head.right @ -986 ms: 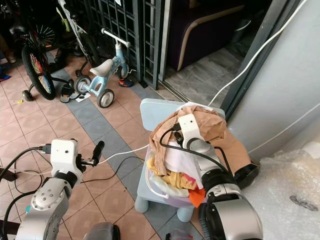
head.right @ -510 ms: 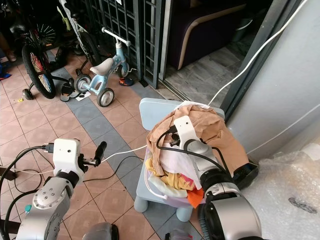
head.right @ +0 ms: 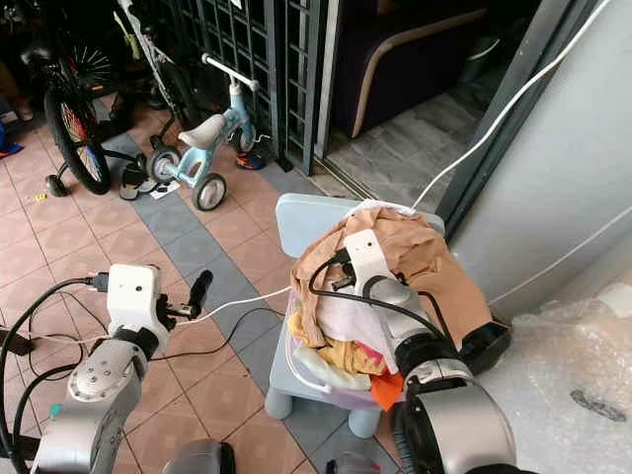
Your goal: Clothes washing
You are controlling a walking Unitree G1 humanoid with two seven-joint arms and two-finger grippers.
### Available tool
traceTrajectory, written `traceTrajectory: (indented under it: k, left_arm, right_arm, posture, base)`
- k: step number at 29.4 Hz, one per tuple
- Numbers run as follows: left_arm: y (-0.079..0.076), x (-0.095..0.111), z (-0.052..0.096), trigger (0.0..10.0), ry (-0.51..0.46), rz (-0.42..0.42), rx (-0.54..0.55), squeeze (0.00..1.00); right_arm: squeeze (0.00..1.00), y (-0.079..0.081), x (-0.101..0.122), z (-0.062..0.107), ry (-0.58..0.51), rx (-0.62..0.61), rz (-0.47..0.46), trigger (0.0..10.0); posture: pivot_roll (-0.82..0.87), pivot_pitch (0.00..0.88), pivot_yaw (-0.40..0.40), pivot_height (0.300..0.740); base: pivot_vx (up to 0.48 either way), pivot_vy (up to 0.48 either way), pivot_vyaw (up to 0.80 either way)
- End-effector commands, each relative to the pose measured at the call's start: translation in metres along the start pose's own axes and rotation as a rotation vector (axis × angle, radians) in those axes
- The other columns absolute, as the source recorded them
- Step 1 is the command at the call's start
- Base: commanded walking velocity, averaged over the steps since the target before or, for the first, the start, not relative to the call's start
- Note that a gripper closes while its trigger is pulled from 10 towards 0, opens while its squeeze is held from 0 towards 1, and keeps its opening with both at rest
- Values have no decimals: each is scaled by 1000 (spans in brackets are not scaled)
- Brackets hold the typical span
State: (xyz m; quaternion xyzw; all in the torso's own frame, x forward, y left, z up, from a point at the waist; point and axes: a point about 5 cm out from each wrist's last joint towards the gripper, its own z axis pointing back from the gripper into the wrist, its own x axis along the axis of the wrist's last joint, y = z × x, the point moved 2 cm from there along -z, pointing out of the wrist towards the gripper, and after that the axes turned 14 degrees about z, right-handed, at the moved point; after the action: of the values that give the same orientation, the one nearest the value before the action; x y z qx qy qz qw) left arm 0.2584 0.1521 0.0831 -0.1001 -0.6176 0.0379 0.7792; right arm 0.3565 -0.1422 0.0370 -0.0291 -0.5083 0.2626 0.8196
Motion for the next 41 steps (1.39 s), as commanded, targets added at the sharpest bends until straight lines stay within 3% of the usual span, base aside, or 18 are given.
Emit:
traceTrajectory:
  k: [1,7,8,12,16,18,19,22,26,31,41]
  left_arm:
    - [1,0,-3,10000,-6,1,12,0]
    - [-1,4,-12,10000,-44,13,37,0]
    - [-3,4,-14,10000,-45,17,34,0]
    - [-4,2,-16,10000,-46,18,32,0]
    - [-7,3,-23,10000,-60,3,24,0]
    - [-7,3,-24,10000,-60,2,23,0]
    - [-8,3,-25,10000,-63,1,18,0]
    - [-9,2,-27,10000,-66,1,16,0]
    - [-7,3,-29,10000,-74,14,32,0]
    - [-8,3,-31,10000,-82,-7,60,0]
    - [-9,1,-34,10000,-81,-19,69,0]
  right_arm:
    - [0,0,-5,1,-1,-8,-68,0]
    - [0,-13,33,5,-202,-75,-116,0]
    - [0,-26,47,12,-269,-151,-69,0]
    - [0,-43,68,23,-367,-229,-48,0]
    - [0,-81,109,51,-541,-395,-6,0]
    - [0,-89,114,57,-560,-433,10,0]
    - [0,-103,123,71,-596,-506,36,0]
    - [0,-127,130,100,-635,-657,128,0]
    - [0,-140,123,116,-610,-774,196,0]
    - [0,-141,100,118,-536,-776,170,0]
    - [0,-129,99,118,-527,-753,184,0]
  posture:
    - [57,50,-38,740]
    - [35,28,-37,740]
    - [26,21,-38,740]
    - [2,8,-29,740]
    - [-27,0,-8,740]
    - [-27,0,-8,740]
    - [-36,0,-4,740]
    - [-45,0,-2,740]
    - [-55,0,0,740]
    - [-57,0,3,740]
    - [-64,0,0,740]
  base:
    - [0,0,0]
    - [0,0,0]
    - [0,0,0]
    - [0,0,0]
    - [0,0,0]
    - [0,0,0]
    - [0,0,0]
    - [0,0,0]
    - [0,0,0]
    - [0,0,0]
    - [-32,0,0]
